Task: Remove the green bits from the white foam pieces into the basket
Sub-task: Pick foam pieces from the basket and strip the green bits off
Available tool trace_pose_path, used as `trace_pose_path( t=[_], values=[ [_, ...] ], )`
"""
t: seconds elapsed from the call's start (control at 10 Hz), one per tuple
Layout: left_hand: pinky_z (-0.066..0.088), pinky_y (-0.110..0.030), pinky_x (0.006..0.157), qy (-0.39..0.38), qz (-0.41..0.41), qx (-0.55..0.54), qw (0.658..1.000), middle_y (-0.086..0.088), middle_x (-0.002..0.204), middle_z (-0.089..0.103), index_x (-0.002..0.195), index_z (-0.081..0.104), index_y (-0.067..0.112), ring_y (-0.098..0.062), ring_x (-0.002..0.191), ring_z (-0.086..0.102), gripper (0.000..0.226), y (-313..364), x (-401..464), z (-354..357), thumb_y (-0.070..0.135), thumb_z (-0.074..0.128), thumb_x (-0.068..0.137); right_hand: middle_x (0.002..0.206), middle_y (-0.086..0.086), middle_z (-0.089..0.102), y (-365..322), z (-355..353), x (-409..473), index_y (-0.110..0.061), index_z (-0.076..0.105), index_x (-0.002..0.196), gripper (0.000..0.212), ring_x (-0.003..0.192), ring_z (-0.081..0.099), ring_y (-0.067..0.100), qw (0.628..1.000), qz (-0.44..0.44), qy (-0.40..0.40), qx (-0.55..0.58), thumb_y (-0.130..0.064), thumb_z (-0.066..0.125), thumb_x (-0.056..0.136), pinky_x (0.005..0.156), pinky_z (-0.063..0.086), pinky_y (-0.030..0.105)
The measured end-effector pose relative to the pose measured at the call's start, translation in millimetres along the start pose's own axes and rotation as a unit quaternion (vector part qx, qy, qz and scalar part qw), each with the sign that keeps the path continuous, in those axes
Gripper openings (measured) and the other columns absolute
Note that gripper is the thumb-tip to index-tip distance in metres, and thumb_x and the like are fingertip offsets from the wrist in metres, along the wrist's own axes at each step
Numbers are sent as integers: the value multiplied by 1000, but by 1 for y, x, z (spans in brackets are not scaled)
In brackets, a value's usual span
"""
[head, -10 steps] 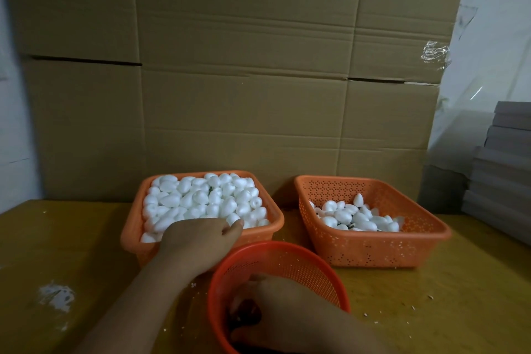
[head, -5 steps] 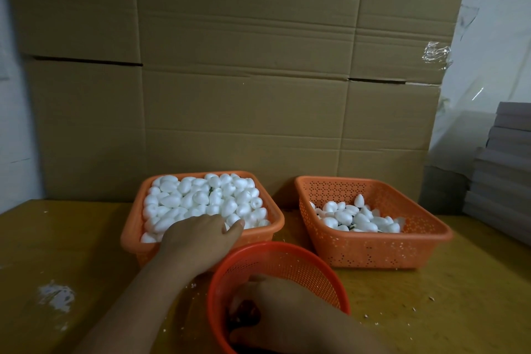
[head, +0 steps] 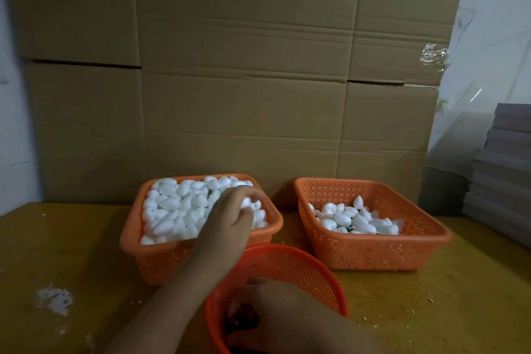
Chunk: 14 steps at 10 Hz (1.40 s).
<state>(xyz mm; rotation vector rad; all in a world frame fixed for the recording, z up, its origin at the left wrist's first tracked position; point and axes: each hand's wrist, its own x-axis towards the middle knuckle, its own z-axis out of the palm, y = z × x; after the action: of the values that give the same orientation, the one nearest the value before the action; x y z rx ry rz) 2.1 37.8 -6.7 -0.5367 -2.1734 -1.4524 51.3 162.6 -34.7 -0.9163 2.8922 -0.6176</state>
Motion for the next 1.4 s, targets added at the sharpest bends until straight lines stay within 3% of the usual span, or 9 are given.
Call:
trace_pose_path(
  t=[0.1, 0.2, 0.3, 0.5, 0.7, 0.8, 1.0, 1.2, 1.4],
  values=[
    [44, -11, 82, -24, 19, -26, 999, 32, 101, 64, 97, 61, 47, 11, 94, 58, 41, 5, -9, 19, 7, 57, 94, 124, 8, 62, 5, 4, 4, 0, 63, 119, 36, 116, 54, 15, 999, 26, -33, 18, -27, 52, 98, 98, 42, 23],
    [48, -17, 79, -37, 35, -14, 999, 32, 99, 65, 98, 63, 48, 8, 89, 62, 32, -1, -19, 32, 16, 65, 92, 77, -10, 56, 1, 5, -3, -16, 66, 98, 31, 75, 52, 5, 999, 28, -26, -13, -45, 58, 91, 63, 41, 19],
    [53, -24, 80, -38, 34, -3, 999, 25, 99, 67, 101, 64, 47, 0, 90, 65, 23, -6, -22, 34, 27, 68, 89, 80, 1, 59, 5, 9, -4, -12, 66, 95, 38, 71, 52, 11, 998, 23, -27, -50, -49, 56, 90, 66, 42, 26],
    [46, -11, 71, -30, 57, 49, 997, 29, 92, 64, 89, 59, 47, 6, 88, 62, 7, -6, -24, 33, 46, 66, 86, 91, 9, 66, 5, 11, -4, -11, 66, 97, 38, 74, 54, 16, 999, 29, -26, -31, -48, 56, 91, 68, 44, 31],
    [45, -16, 61, -19, 78, 36, 996, 21, 77, 62, 86, 56, 38, -2, 69, 60, 23, -4, -24, 33, 59, 46, 88, 95, 10, 68, 6, 13, -2, -11, 66, 99, 40, 78, 58, 19, 998, 35, -29, -34, -48, 56, 91, 70, 45, 31],
    [46, -23, 57, -27, 57, -10, 998, 13, 73, 60, 89, 55, 40, -8, 60, 56, 13, -3, -25, 32, 42, 42, 87, 96, 9, 67, 4, 10, -2, -11, 65, 101, 38, 76, 55, 17, 999, 41, -22, -16, -47, 58, 91, 69, 42, 29],
    [48, -16, 72, -30, 43, -3, 999, 21, 95, 64, 95, 56, 40, -1, 90, 63, 24, -8, -22, 35, 17, 63, 90, 96, 10, 67, 0, 8, -4, -11, 65, 100, 36, 78, 56, 20, 999, 37, -24, -15, -44, 57, 92, 69, 41, 28],
    [53, -24, 84, 0, 38, -26, 999, 23, 103, 65, 98, 53, 42, 2, 101, 63, 33, -14, -20, 35, 16, 70, 88, 100, 10, 67, -3, 5, -6, -10, 64, 105, 34, 91, 63, 27, 999, 38, -24, 7, -41, 59, 93, 70, 41, 28],
    [52, -18, 84, 15, 71, -1, 997, 25, 109, 64, 108, 56, 48, 3, 106, 61, 41, -14, -19, 33, 13, 67, 90, 102, 11, 66, -4, 4, -6, -9, 62, 107, 34, 94, 63, 29, 999, 42, -21, 15, -40, 60, 93, 71, 43, 29]
  ],
)
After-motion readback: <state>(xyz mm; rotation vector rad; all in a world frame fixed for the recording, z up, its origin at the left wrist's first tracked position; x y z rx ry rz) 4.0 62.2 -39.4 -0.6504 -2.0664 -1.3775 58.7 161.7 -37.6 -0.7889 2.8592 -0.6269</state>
